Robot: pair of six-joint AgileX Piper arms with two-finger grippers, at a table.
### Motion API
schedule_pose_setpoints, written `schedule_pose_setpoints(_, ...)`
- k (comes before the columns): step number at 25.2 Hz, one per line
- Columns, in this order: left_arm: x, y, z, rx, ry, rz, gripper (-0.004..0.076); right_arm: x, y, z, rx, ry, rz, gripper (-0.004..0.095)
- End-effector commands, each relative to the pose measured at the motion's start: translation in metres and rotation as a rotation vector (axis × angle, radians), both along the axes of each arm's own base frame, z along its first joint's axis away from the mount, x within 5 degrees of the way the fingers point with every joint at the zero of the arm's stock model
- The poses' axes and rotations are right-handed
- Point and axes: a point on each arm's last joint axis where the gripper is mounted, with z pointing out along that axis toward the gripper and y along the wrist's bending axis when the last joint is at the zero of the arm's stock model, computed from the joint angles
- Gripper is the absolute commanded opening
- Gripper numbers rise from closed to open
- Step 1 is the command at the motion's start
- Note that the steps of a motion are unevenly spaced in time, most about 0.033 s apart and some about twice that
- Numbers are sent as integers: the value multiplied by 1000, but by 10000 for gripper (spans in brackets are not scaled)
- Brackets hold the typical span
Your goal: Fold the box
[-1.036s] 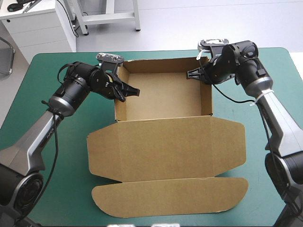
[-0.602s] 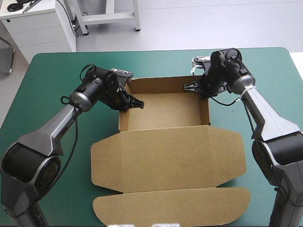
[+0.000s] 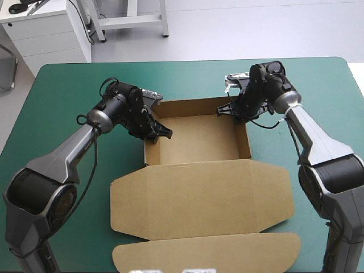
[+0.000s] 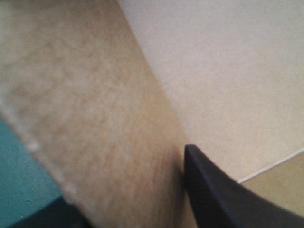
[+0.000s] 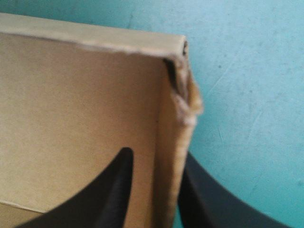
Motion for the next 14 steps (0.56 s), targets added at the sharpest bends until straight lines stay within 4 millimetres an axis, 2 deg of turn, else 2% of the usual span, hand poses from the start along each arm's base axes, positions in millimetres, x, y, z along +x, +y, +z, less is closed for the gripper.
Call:
schedule_pose_setpoints(1,-6,3,29,-45,-63,-12,586,-11,0,33,31,-71,33,729)
schedule_pose_setpoints(2,-7,4,28,-31,-56,-13,634,-11,0,33,30,-72,33,847)
schedule_pose_setpoints(3,-7,6,28,-16,-53,-7,647,-11,-1,34,30,-72,19,936)
schedule_pose_setpoints(7,-7,7,31,-6,-64,6,646,-11,-1,34,30,-71,15,926)
schedule_pose_setpoints(9,-7,7,40,-29,-104,8,646,-11,-1,34,30,-71,15,908)
schedule_pose_setpoints(14,-14,9,96,-92,-273,-52,642,-13,-3,43,30,-102,25,876)
